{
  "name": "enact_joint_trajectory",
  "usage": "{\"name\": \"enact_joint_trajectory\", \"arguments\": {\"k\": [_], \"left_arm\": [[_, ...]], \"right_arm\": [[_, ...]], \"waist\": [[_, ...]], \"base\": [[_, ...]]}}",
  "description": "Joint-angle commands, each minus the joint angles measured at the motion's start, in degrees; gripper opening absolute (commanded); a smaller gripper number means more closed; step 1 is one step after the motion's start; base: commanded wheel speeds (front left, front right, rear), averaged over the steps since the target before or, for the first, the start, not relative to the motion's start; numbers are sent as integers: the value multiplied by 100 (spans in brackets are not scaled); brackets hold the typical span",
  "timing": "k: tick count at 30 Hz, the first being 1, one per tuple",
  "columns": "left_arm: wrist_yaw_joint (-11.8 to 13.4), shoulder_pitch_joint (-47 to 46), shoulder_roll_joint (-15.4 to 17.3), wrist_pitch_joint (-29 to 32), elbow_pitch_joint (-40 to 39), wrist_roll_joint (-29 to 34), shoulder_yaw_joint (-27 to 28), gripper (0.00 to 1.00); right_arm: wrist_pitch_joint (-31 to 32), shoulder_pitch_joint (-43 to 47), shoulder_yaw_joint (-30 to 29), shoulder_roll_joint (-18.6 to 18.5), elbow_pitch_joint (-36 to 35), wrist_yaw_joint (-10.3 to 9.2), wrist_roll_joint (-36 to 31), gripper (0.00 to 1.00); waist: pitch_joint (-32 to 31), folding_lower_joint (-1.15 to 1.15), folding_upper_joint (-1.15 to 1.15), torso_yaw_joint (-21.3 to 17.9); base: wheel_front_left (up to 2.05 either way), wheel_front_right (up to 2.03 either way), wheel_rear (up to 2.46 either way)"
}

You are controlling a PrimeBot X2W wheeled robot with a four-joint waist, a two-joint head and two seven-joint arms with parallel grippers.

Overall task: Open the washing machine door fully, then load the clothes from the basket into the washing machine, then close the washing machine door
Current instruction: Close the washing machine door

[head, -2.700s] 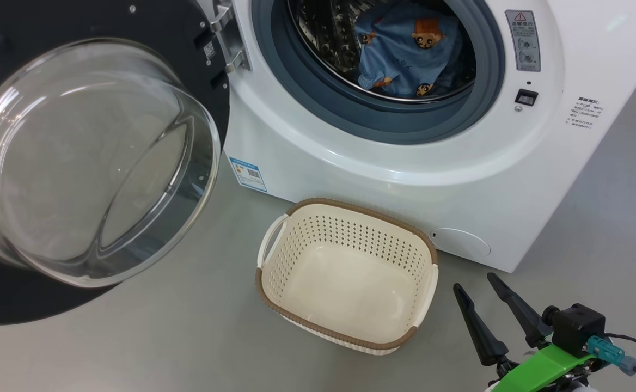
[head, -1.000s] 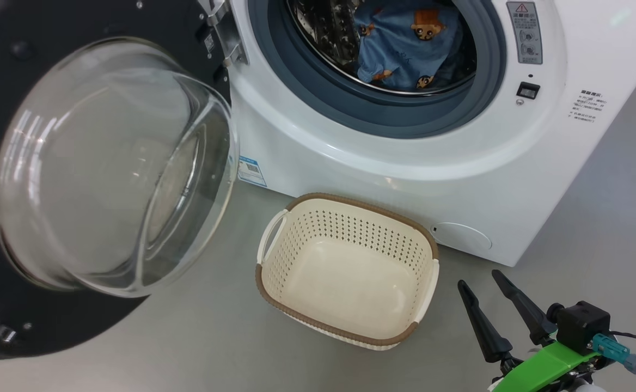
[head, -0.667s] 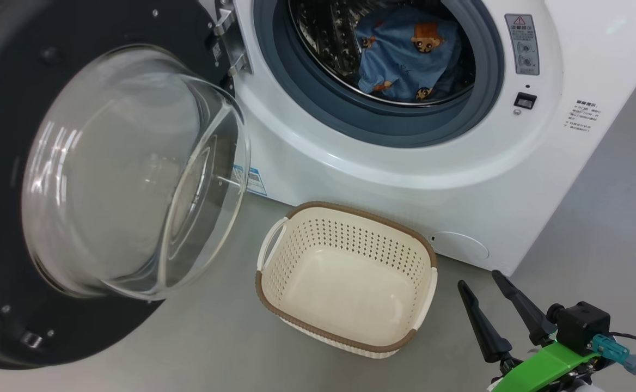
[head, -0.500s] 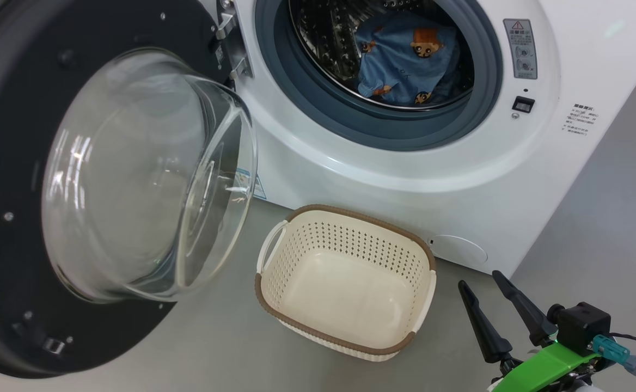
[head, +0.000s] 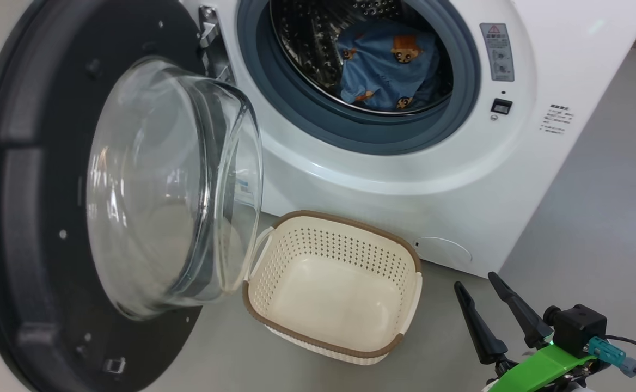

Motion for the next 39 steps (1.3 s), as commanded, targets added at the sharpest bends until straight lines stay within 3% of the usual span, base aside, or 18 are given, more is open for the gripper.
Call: {"name": "enact_joint_trajectory", "arguments": {"k": [1,17,39], "left_arm": [[-23,-82,230,106,-335,-136,211,0],[-23,66,22,312,-1290,-162,-89,0],[-23,-912,-573,-115,-1426,200,-725,0]], "right_arm": [[-28,44,74,-20,-138,8,-13,100],[-28,69,33,90,-152,8,-20,100],[-28,-17,-138,253,-198,8,-49,100]], "waist": [[-15,0,0,-87],[-53,0,0,-630],[148,0,0,-1915]], "base": [[0,0,0],[0,0,0],[0,0,0]]}}
